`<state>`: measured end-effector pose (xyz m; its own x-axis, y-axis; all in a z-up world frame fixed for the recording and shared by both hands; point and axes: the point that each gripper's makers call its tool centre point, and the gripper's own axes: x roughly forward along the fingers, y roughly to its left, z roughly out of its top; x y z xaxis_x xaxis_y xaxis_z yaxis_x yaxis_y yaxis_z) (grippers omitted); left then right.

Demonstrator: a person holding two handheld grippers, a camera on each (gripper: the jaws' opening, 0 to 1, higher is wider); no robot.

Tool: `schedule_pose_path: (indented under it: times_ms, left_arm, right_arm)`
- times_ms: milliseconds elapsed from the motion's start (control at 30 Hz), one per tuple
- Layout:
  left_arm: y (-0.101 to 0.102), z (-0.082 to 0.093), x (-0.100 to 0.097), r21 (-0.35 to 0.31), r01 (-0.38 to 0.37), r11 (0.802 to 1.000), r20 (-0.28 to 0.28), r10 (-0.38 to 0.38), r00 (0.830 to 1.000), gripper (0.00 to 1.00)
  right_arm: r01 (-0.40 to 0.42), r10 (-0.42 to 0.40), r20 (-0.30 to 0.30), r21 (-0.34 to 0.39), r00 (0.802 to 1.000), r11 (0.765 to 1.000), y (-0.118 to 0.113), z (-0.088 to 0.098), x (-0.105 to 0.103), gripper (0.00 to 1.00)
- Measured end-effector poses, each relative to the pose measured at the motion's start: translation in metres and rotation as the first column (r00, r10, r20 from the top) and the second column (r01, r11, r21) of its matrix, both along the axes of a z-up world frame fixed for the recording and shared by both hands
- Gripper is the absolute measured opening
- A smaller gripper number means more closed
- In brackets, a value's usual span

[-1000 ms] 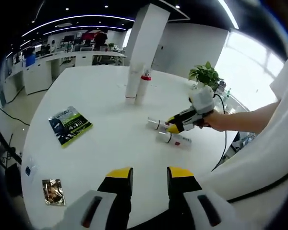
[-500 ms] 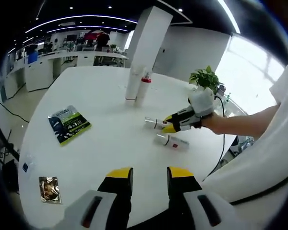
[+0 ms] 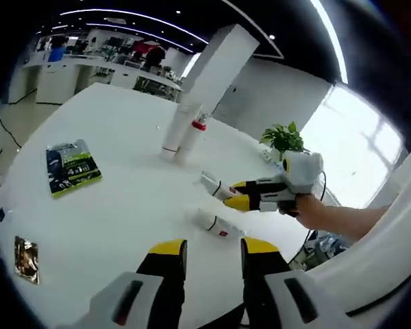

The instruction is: Arrange the skincare products in the storage area until every visible bottle or jar stands upright without overlapping.

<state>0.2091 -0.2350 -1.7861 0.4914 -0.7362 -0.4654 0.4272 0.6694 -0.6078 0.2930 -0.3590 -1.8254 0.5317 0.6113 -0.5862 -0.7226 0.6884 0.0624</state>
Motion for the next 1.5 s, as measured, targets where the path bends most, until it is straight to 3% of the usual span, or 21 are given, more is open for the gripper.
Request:
schedule_pose_path:
  times_ms: [67, 133, 300, 433, 633, 833, 1033, 1300, 1500]
  left_arm:
    - [-0.009, 0.002, 0.005, -0.022, 0.005, 1.0, -0.004, -0.005, 1.0, 0.34]
    - [-0.018, 0.007, 0.009, -0.059, 0.011, 0.998, -0.009, -0.011, 1.0, 0.35]
    - [-0.037, 0.026, 0.018, -0.172, -0.01, 0.985, -0.024, 0.006, 1.0, 0.37]
    - [-0.052, 0.032, 0.019, -0.191, 0.018, 0.982, -0.022, -0.022, 1.0, 0.38]
    - [-0.069, 0.034, 0.011, -0.217, 0.047, 0.975, -0.033, -0.056, 0.998, 0.41]
    - [-0.075, 0.036, 0.006, -0.285, -0.002, 0.959, -0.092, -0.025, 0.995, 0.44]
    - [-0.077, 0.037, 0.006, -0.297, -0.016, 0.955, -0.103, -0.015, 0.995, 0.44]
    - [-0.067, 0.034, 0.007, -0.31, -0.057, 0.949, -0.122, 0.02, 0.992, 0.34]
    - [-0.061, 0.034, 0.011, -0.364, -0.113, 0.925, -0.167, 0.054, 0.984, 0.3]
  right_arm:
    - [0.037, -0.037, 0.0, 0.08, 0.999, 0.996, 0.001, 0.014, -0.005, 0.19]
    - [0.032, -0.035, 0.034, 0.098, 0.999, 0.995, 0.0, 0.028, -0.011, 0.19]
    - [0.052, -0.064, 0.049, 0.205, 0.997, 0.977, 0.003, 0.054, -0.023, 0.19]
    - [0.019, -0.034, 0.053, 0.254, 0.998, 0.967, 0.014, 0.064, -0.038, 0.19]
    - [-0.017, -0.002, 0.07, 0.264, 0.998, 0.964, 0.025, 0.066, -0.057, 0.19]
    - [-0.038, 0.017, 0.081, 0.27, 0.997, 0.962, 0.031, 0.068, -0.065, 0.19]
    - [-0.071, 0.044, 0.101, 0.281, 0.994, 0.957, 0.041, 0.075, -0.07, 0.19]
    - [-0.119, 0.084, 0.132, 0.292, 0.988, 0.949, 0.053, 0.085, -0.076, 0.19]
    - [-0.15, 0.106, 0.16, 0.289, 0.981, 0.946, 0.06, 0.092, -0.077, 0.19]
